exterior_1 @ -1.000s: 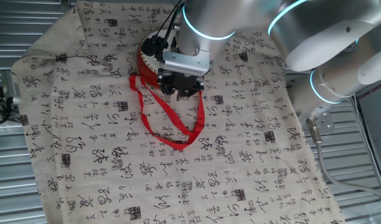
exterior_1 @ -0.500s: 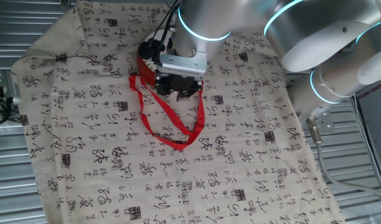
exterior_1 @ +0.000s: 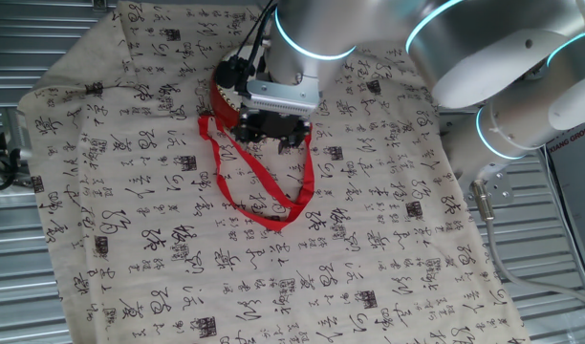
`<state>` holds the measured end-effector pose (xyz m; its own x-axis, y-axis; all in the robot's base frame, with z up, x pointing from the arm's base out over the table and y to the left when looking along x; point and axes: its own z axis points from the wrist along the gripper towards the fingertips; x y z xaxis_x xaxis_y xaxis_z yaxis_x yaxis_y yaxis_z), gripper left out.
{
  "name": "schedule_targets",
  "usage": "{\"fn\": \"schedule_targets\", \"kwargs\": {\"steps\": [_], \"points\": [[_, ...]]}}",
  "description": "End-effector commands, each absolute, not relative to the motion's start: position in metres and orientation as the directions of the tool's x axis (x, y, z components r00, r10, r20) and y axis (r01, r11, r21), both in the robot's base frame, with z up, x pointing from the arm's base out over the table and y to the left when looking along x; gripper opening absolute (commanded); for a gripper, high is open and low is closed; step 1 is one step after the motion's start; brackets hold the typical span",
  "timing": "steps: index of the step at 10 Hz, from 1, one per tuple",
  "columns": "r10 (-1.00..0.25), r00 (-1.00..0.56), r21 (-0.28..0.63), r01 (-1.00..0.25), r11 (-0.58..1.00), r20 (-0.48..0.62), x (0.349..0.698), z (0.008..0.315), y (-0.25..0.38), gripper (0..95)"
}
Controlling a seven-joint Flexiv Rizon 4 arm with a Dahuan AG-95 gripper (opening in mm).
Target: Play the drum
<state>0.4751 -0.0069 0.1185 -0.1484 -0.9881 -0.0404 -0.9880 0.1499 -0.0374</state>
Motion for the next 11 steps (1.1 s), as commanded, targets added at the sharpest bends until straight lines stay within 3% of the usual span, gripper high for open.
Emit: {"fn": "schedule_targets", "kwargs": {"steps": [1, 11], "points": [[-0.988, -0.147, -0.039, -0.988, 0.148, -0.043, 0.4743, 0.1187, -0.0084, 38.0], [-0.989, -0.143, -0.045, -0.989, 0.144, -0.029, 0.4736, 0.1179, -0.0111, 38.0]]}}
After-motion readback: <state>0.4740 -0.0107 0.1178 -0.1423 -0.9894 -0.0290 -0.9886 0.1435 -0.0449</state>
